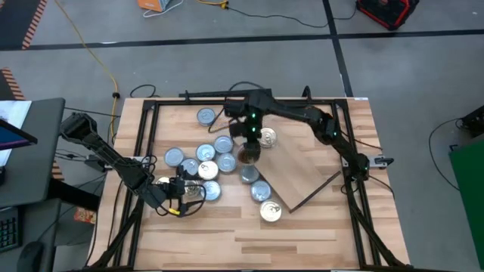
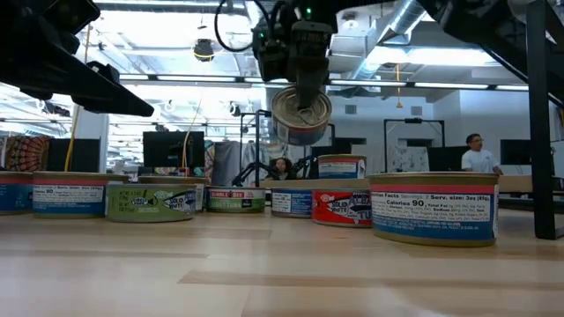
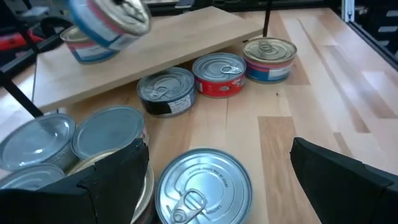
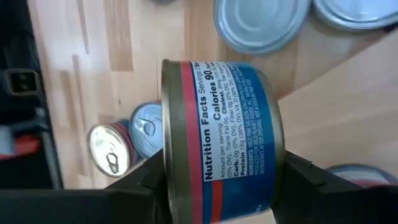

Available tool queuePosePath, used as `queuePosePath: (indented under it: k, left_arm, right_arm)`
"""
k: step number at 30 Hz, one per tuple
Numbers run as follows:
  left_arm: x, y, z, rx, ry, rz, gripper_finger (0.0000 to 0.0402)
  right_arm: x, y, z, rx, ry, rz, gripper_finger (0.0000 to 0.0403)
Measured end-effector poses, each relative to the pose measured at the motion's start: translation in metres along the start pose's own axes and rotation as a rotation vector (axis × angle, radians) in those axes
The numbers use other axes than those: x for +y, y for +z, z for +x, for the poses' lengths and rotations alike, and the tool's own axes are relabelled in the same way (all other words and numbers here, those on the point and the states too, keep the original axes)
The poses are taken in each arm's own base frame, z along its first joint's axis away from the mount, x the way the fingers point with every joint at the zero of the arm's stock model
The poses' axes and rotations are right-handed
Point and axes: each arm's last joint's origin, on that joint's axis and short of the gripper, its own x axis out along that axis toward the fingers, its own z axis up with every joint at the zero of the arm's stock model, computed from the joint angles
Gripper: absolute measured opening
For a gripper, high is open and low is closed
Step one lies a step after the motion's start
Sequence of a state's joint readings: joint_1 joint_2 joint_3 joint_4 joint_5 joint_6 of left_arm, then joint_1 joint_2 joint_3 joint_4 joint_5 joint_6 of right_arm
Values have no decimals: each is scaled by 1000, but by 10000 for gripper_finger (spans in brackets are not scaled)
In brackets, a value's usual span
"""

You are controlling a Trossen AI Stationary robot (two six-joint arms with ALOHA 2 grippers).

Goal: Stack canned seafood by type on shelf
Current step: Stack the blue tuna can on top of the blue tuna can on the shelf

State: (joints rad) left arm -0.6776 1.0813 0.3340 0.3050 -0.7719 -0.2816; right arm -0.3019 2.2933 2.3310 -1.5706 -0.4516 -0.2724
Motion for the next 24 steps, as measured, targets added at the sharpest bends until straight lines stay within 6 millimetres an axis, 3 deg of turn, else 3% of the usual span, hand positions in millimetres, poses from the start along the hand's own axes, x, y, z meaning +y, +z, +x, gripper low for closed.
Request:
queuePosePath:
  k: [8, 13, 24]
  left_arm:
    - [9, 2, 7, 5, 62, 125, 377]
    - [16, 3, 12, 14, 94, 164, 377]
    - [19, 4, 14, 15, 106, 122, 377]
  right_arm:
    - [-40, -25, -53, -143, 31, 149, 229]
    - [-51, -41, -80, -218, 55, 211, 216]
    - [-64, -48, -85, -229, 52, 251, 221]
